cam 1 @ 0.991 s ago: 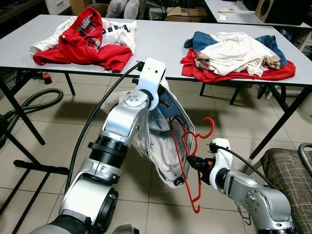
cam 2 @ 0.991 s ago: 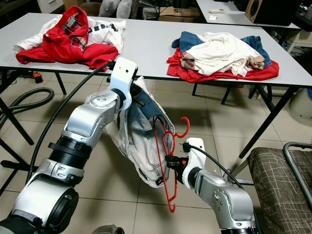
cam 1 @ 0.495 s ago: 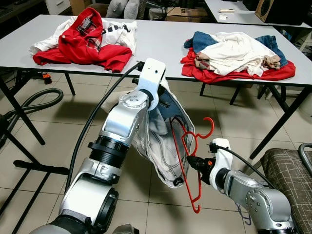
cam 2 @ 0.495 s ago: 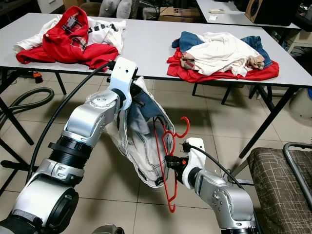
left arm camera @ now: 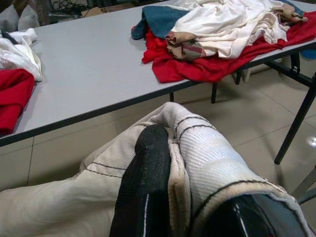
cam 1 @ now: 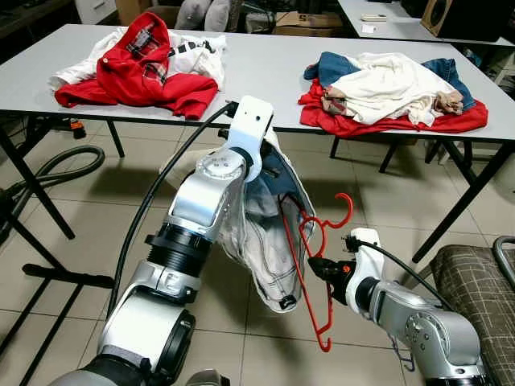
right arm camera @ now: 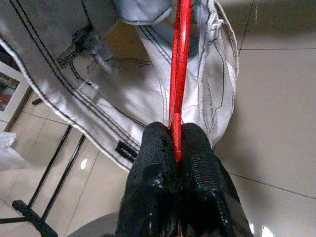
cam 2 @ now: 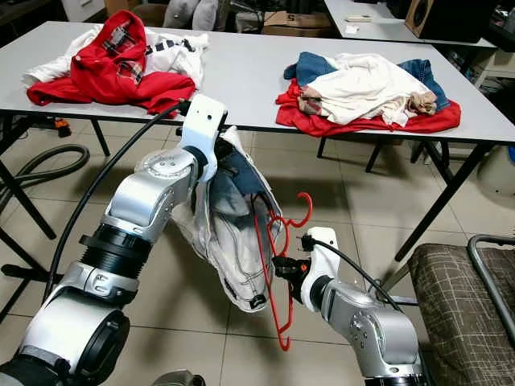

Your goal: Hang hanger

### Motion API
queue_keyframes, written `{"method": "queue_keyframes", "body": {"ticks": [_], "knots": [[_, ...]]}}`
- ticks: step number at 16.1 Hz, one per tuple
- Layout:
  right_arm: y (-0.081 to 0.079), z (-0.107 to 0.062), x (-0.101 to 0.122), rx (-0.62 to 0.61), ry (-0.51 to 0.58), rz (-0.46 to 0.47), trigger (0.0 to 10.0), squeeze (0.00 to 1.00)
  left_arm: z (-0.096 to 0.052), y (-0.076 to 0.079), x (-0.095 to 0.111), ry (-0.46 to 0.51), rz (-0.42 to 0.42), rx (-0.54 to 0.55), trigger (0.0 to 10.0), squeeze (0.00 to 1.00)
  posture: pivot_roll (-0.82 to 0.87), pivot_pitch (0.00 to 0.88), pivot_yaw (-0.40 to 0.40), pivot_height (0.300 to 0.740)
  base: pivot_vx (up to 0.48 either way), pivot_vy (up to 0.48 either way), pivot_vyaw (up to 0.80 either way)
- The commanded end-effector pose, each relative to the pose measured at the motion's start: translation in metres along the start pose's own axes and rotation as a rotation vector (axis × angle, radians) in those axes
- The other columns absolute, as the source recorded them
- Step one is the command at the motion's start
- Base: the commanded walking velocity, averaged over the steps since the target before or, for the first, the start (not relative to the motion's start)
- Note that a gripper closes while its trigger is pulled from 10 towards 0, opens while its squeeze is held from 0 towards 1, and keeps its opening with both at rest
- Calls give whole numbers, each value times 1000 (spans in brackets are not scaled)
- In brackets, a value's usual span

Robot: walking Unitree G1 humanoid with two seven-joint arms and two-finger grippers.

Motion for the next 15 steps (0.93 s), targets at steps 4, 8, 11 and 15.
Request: {"method": "queue_keyframes", "body": {"ticks": [4,8,11,15], "knots": [[0,0,4,3,16,-9,10000,0,-2,5,18,62,14,-20,2275,0,47,0,11,740,0,0,0],[-23,13,58,34,247,-136,10000,0,-32,2,-46,-25,40,-99,0,0,65,0,-47,740,0,0,0],[-34,14,80,46,346,-155,10000,0,-47,-2,-73,-69,44,-109,0,0,69,0,-53,740,0,0,0],[-36,20,80,73,348,-138,10000,0,-52,-3,-71,-57,38,-106,0,0,80,0,-67,740,0,0,0]]}}
Point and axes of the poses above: a point about 5 cm out from each wrist's last joint towards the gripper, its own z axis pointing out of the wrist towards the gripper, its own x axis along the axis of the wrist's last joint, y = z × x, the point moved 4 cm from there along z, pointing out of the wrist towards the gripper, and after that the axes turned 1 degree about z, right-handed, at the moved point
